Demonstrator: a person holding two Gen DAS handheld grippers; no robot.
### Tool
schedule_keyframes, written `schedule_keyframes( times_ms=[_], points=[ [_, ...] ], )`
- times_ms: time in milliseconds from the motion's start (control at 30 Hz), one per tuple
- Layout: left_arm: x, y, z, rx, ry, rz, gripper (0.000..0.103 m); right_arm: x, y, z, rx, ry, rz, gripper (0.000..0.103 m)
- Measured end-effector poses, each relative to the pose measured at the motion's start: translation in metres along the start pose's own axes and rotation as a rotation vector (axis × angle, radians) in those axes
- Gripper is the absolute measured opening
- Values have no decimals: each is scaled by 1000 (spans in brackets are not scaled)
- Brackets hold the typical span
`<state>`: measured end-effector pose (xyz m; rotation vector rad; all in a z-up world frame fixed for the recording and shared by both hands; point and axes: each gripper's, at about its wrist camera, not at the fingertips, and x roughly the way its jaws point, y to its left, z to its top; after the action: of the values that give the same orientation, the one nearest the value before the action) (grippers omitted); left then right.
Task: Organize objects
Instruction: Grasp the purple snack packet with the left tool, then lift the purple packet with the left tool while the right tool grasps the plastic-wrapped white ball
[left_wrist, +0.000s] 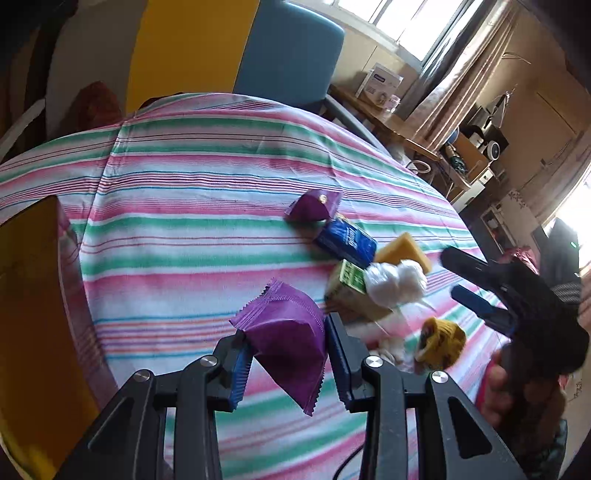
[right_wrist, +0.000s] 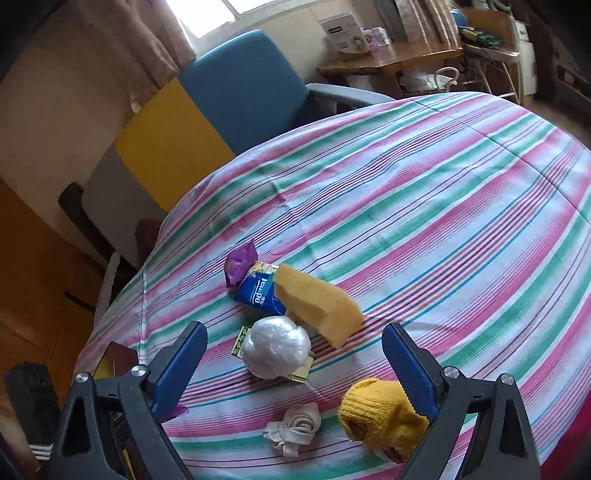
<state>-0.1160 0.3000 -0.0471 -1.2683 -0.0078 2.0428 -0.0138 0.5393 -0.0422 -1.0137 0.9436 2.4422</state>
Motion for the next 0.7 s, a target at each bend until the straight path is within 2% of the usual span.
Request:
schedule_keyframes(
  times_ms=[100, 233, 400, 467, 533, 600, 633, 700],
  points=[
    [-11, 1, -14, 0, -2, -14, 38, 9, 12, -4, -76, 16, -34, 93],
    [-27, 7, -31, -12, -5, -33, 38, 21, 14, -7, -116, 42, -88, 85],
    [-49, 15, -49, -23, -23, -47, 38, 28, 11, -4, -125, 53, -104, 79],
    [-57, 19, -57, -33, -29, -54, 38, 36, 13, -5, -143, 82, -95, 73],
    [-63, 22, -63, -37, -34, -55, 38, 40, 19, -9, -191, 95, -105, 54],
    [-72, 23, -70, -31, -49, -48, 38, 36, 25, -10, -226, 77, -93, 42],
    [-76, 22, -73, -20, -61, -38, 38, 34, 26, -10, -243, 69, -101, 29],
    [-86, 21, -80, 3, -82, -21, 38, 34, 25, -11, -248, 77, -110, 30]
  ],
)
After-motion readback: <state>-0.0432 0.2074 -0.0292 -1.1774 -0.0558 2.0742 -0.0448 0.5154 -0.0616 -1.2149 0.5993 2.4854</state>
